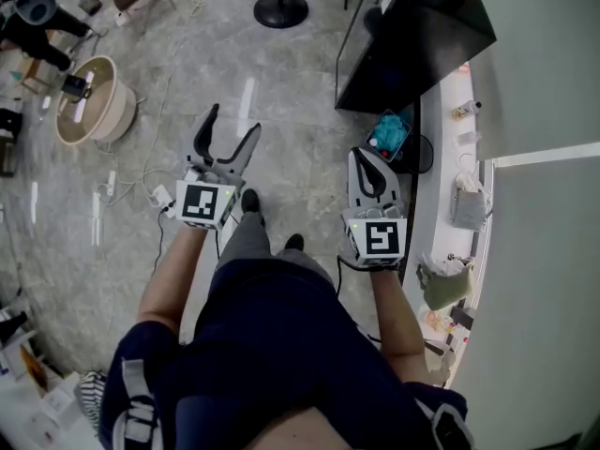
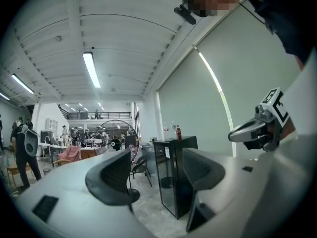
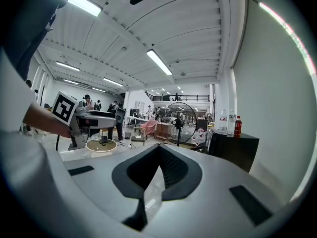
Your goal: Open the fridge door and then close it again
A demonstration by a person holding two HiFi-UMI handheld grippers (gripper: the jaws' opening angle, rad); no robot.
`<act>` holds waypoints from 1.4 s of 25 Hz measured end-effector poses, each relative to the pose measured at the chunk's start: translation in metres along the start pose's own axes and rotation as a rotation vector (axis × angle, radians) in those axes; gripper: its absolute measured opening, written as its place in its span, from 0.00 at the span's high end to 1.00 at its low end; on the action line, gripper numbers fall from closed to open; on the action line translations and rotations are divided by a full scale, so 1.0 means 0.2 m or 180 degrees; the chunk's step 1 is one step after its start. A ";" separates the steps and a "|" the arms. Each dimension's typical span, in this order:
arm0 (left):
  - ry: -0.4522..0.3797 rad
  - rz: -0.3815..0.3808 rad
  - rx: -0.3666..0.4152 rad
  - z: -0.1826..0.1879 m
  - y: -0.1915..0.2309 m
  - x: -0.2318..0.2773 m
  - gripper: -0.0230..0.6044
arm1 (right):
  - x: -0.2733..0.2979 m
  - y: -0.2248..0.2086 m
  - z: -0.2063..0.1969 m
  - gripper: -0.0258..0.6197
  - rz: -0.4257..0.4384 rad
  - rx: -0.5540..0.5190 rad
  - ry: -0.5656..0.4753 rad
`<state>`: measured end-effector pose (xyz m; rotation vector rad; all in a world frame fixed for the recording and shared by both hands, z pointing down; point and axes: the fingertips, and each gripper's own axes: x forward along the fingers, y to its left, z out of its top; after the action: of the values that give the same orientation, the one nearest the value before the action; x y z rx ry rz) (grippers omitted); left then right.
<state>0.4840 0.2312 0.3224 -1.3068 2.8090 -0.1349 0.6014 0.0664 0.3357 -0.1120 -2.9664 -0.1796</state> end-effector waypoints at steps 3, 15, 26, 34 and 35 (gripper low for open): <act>-0.0034 -0.0092 -0.0053 -0.01 0.09 0.11 0.45 | 0.13 0.00 0.00 0.93 -0.0021 0.0005 0.0035; -0.0146 -0.0756 -0.0035 -0.05 0.74 0.76 0.45 | 1.01 -0.03 0.15 0.93 -0.0487 0.0135 0.0058; -0.0141 -0.1207 -0.0031 -0.12 1.10 1.37 0.45 | 1.66 -0.20 0.21 0.93 -0.0783 0.0147 0.0151; -0.0104 -0.1490 -0.0061 -0.20 1.13 1.96 0.45 | 2.07 -0.53 0.18 0.93 -0.0860 0.0224 0.0151; -0.0107 -0.1520 -0.0072 -0.20 1.13 2.05 0.45 | 2.12 -0.58 0.17 0.93 -0.0867 0.0249 0.0162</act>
<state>0.0444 0.0660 0.3407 -1.9374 2.4207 -0.0928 0.1692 -0.0164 0.3625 0.3027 -2.9213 -0.0981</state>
